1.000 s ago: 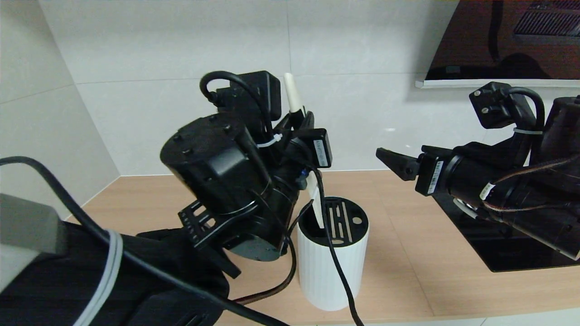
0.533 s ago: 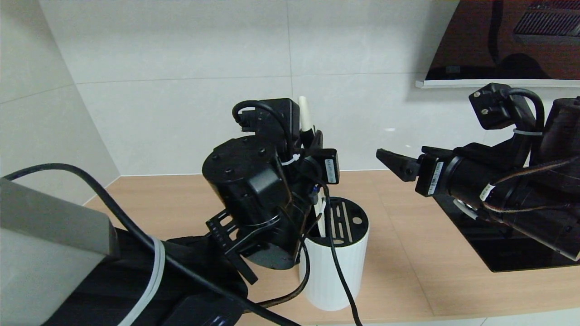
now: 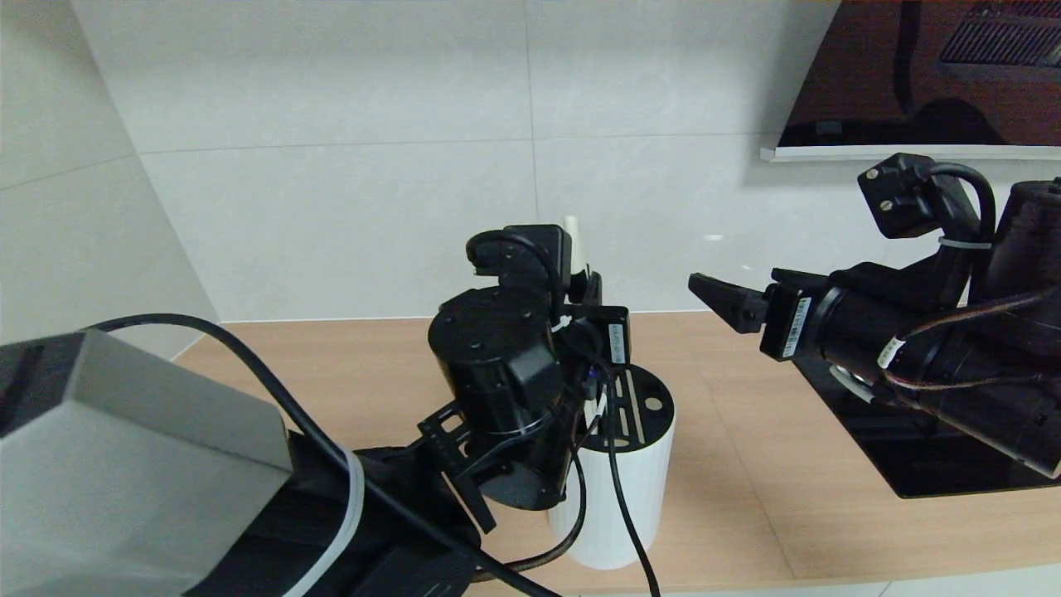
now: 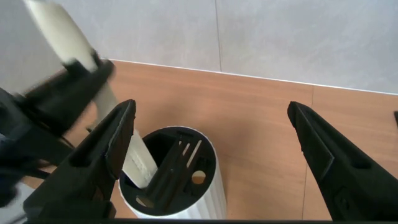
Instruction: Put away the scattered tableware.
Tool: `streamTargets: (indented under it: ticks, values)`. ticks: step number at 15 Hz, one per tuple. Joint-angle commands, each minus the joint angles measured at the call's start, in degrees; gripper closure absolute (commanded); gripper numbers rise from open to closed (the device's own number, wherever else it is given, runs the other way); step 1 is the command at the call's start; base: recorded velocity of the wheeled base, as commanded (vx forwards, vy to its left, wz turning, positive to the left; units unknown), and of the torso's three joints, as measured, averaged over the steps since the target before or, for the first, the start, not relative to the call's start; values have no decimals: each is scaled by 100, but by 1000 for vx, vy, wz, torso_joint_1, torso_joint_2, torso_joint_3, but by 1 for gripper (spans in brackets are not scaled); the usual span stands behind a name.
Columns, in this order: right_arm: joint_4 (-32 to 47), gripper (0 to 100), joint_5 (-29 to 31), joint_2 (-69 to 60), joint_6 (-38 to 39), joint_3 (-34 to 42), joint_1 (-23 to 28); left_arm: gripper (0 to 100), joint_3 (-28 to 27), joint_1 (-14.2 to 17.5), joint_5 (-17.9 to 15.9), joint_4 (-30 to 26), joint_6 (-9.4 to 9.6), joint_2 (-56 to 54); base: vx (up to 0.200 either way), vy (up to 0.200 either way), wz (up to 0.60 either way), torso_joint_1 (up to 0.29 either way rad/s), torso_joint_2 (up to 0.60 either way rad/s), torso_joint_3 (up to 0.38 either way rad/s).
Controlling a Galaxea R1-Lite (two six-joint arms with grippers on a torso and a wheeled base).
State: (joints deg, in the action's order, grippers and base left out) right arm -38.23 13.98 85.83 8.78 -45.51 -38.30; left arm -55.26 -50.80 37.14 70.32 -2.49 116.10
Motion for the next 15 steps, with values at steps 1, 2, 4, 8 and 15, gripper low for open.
streamTargets:
  ticks: [1, 2, 4, 8, 15]
  values:
    - [0, 0, -1, 21, -8, 7, -2, 100, 15, -27, 3, -9, -85, 237, 0, 0, 0, 0, 0, 0]
    - [0, 0, -10, 21, -8, 7, -2, 100, 15, -27, 12, -9, -103, 308, 0, 0, 0, 0, 0, 0]
    - [0, 0, -10, 21, -8, 7, -2, 100, 33, -27, 21, -9, -112, 466, 0, 0, 0, 0, 0, 0]
    - [0, 0, -10, 91, -8, 7, -2, 100, 103, -35, 30, -9, -147, 659, 0, 0, 0, 0, 0, 0]
    - [0, 0, -10, 118, -8, 16, -2, 100, 244, -158, 30, -9, -182, 923, 0, 0, 0, 0, 0, 0]
